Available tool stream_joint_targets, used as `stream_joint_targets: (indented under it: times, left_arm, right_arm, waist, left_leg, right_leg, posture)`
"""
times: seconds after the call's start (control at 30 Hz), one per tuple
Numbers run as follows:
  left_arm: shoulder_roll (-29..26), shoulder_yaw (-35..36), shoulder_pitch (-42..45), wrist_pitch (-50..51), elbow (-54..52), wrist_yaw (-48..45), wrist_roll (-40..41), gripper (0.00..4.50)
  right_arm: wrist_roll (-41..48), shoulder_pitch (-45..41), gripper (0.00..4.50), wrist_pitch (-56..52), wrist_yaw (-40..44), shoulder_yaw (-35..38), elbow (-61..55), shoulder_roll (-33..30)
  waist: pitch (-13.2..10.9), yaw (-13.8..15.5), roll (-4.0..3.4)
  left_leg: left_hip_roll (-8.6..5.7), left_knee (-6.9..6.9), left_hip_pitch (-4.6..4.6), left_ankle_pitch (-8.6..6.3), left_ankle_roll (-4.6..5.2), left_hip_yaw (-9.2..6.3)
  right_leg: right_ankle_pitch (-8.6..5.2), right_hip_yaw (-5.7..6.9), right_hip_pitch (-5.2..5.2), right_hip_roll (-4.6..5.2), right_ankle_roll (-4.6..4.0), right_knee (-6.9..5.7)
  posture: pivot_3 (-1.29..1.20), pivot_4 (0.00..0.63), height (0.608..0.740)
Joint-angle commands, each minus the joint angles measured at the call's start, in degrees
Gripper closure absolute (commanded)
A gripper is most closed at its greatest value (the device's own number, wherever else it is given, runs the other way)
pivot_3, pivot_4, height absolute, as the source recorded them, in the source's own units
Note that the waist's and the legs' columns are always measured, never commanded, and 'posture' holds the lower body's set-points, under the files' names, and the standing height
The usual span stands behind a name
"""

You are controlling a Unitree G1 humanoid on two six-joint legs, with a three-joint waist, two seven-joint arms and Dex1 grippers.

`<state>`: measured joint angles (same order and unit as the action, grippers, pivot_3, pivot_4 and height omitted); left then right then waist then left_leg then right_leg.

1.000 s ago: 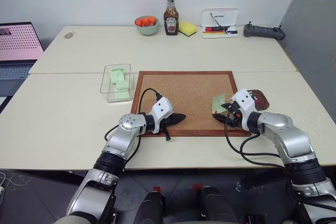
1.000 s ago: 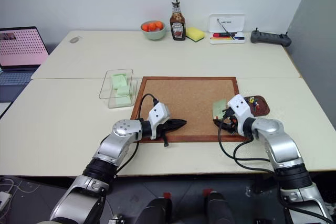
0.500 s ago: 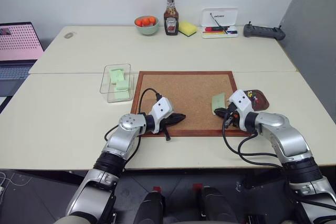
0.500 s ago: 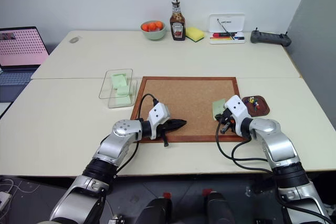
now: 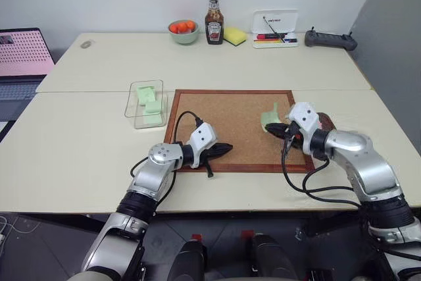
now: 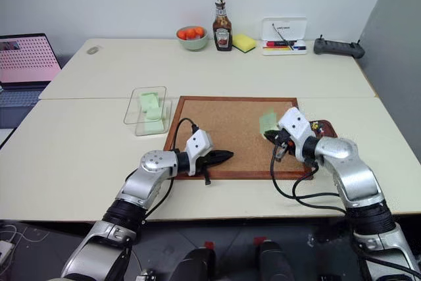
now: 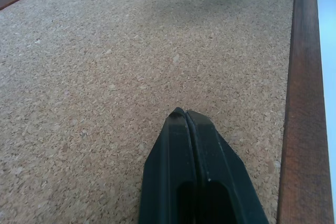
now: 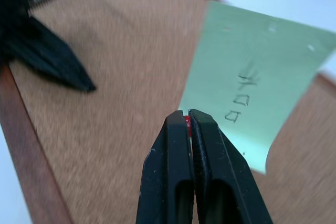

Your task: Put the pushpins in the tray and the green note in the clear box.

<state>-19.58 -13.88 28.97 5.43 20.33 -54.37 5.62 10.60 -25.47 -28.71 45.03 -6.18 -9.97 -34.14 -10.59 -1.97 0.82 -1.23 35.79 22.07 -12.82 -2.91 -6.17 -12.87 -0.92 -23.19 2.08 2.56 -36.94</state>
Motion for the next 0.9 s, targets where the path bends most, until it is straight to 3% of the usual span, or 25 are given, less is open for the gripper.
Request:
stream_joint_targets:
  times: [0.03,0.23,0.63,0.9]
  left_arm:
    - [0.81,-0.03,-0.55,0.67,3.36,2.46,-1.56,4.5]
    - [3.31,5.02,1.28,4.34,-0.34,4.74,3.67,4.5]
    - [5.8,8.41,-0.21,12.3,-9.8,3.62,12.21,2.16]
    - [11.47,12.08,2.5,14.32,-7.97,8.77,16.18,0.72]
  right_arm:
    - [-1.03,-1.23,4.49,3.17,1.31,-0.24,-1.33,-1.39]
    - [-3.47,-1.52,4.49,6.45,2.07,-1.99,-0.49,-2.33]
    - [-4.71,-2.23,4.5,7.71,2.14,-2.34,0.87,-0.9]
    - [-4.93,-2.42,4.5,7.66,2.17,-2.54,0.85,-0.62]
  waist:
    - [0.0,0.13,0.0]
    - [-0.04,0.24,0.06]
    - [-0.1,0.2,0.13]
    - [-0.11,0.22,0.15]
  left_leg:
    - [0.0,-0.01,0.0,0.0,0.0,-0.01]
    - [-0.03,0.06,0.03,0.0,0.0,-0.02]
    - [-0.04,0.05,0.38,0.0,-0.01,-0.1]
    - [-0.05,0.08,0.4,0.0,-0.01,-0.11]
  right_leg:
    - [0.0,0.0,0.0,0.0,0.0,0.0]
    - [0.01,0.0,0.0,0.03,0.02,-0.02]
    - [0.02,0.05,-0.23,0.02,0.03,0.04]
    - [0.02,0.07,-0.23,0.03,0.03,0.03]
  posture:
    - [0.0,0.15,0.74]
    - [0.0,0.15,0.74]
    - [0.0,0.15,0.74]
    - [0.0,0.15,0.74]
